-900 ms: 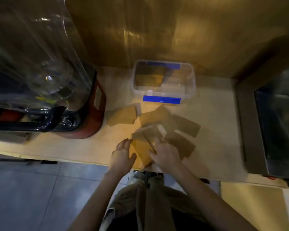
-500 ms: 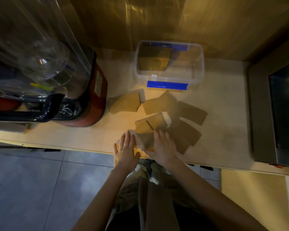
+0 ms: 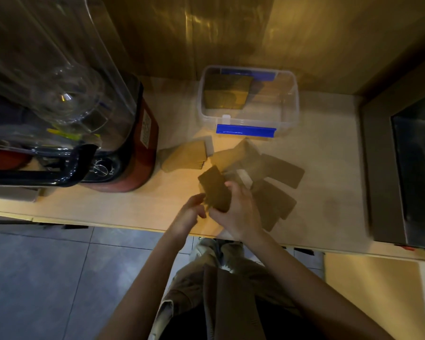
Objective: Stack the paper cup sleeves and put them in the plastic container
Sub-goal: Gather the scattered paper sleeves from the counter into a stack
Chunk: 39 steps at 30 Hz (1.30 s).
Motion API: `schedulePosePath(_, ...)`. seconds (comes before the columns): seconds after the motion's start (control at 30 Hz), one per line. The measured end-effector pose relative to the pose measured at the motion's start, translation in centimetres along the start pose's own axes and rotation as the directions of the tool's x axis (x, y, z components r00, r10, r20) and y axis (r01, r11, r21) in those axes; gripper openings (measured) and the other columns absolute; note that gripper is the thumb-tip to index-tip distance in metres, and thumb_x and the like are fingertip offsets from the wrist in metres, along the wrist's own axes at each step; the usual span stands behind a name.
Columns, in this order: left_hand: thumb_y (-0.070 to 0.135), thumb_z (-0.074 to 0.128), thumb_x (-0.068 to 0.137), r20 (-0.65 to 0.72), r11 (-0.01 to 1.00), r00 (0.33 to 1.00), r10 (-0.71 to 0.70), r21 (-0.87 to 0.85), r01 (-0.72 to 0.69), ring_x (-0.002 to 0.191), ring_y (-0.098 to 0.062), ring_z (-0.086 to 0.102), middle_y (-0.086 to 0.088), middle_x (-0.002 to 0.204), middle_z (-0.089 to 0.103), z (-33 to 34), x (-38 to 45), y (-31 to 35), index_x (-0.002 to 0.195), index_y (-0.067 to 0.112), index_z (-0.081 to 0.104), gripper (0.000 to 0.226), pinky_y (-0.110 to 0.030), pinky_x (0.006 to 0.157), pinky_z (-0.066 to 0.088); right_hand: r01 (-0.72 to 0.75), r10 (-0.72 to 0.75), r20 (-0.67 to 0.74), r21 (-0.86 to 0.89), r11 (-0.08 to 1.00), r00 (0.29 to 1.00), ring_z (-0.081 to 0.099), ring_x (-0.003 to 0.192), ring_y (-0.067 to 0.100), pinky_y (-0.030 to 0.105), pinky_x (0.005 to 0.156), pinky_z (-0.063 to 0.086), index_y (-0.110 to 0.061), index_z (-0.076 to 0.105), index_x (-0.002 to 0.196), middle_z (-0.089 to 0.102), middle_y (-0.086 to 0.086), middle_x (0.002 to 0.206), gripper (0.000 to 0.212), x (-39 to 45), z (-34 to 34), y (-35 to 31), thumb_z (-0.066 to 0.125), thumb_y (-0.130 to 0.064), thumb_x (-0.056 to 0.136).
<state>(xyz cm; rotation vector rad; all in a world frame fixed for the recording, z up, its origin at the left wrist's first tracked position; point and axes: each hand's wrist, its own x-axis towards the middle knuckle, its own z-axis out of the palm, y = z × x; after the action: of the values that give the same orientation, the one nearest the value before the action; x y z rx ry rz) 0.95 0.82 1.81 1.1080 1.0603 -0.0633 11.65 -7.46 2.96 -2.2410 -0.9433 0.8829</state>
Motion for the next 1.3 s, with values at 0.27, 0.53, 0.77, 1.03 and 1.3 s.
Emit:
schedulePosePath(0.27, 0.045, 0.074, 0.061, 0.158, 0.799, 0.962, 0.223, -0.595, -0.087, 0.109, -0.017, 0.06, -0.002, 0.113, 0.066, 2.0, -0.8, 2.2, 0.12, 0.017, 0.054, 0.068, -0.033, 0.094, 0.049, 0.189, -0.179, -0.098, 0.108, 0.976, 0.979, 0.043, 0.11, 0.018, 0.027, 0.087, 0.037, -0.021, 0.048, 0.12, 0.051, -0.001, 0.118, 0.064, -2.3, -1.9, -0.8, 0.056, -0.047, 0.062)
schedulePosePath(0.53, 0.047, 0.072, 0.06, 0.221, 0.576, 0.962, 0.161, -0.812, 0.09, 0.09, -0.017, 0.068, -0.002, 0.088, 0.069, 4.3, 0.1, 2.4, 0.087, 0.017, 0.063, 0.041, -0.037, 0.087, 0.054, 0.213, -0.189, -0.146, 0.171, 0.962, 0.971, 0.047, 0.112, 0.015, 0.027, 0.094, 0.04, -0.018, 0.061, 0.113, 0.057, -0.002, 0.119, 0.05, -3.8, -2.8, 1.3, 0.053, -0.045, 0.072)
schedulePosePath(0.77, 0.045, 0.086, 0.037, 0.238, 0.433, 0.97, 0.054, -0.881, 0.192, 0.081, -0.013, 0.069, 0.004, 0.077, 0.069, 4.1, 1.0, 1.6, 0.083, 0.019, 0.065, 0.057, -0.033, 0.084, 0.052, -0.088, 0.08, -0.293, -0.013, 0.996, 0.953, 0.048, 0.115, 0.025, 0.034, 0.094, 0.04, -0.014, 0.052, 0.123, 0.058, 0.01, 0.121, 0.039, -3.4, -4.1, 7.4, 0.057, -0.023, 0.085)
schedulePosePath(1.03, 0.049, 0.086, 0.035, 0.225, 0.444, 0.972, 0.067, -0.879, 0.173, 0.083, -0.014, 0.069, 0.003, 0.081, 0.07, 4.3, 0.9, 1.5, 0.086, 0.02, 0.065, 0.063, -0.034, 0.076, 0.056, -0.002, 0.011, 0.018, -0.437, 0.899, 1.0, 0.027, 0.137, 0.026, 0.037, 0.112, 0.022, -0.019, 0.024, 0.142, 0.033, 0.008, 0.149, 0.069, -2.5, -3.1, 12.4, 0.057, -0.036, 0.084)
schedulePosePath(1.3, 0.06, 0.055, 0.063, 0.208, 0.504, 0.978, -0.005, -0.844, 0.182, 0.091, -0.015, 0.07, -0.001, 0.097, 0.075, 5.0, 0.6, 2.1, 0.115, 0.015, 0.061, 0.07, -0.036, 0.095, 0.047, 0.063, -0.083, -0.031, -0.416, 0.907, 0.996, 0.047, 0.121, 0.027, 0.039, 0.104, 0.034, -0.015, 0.046, 0.129, 0.055, 0.009, 0.13, 0.055, -2.4, -3.5, 13.2, 0.059, -0.036, 0.08)
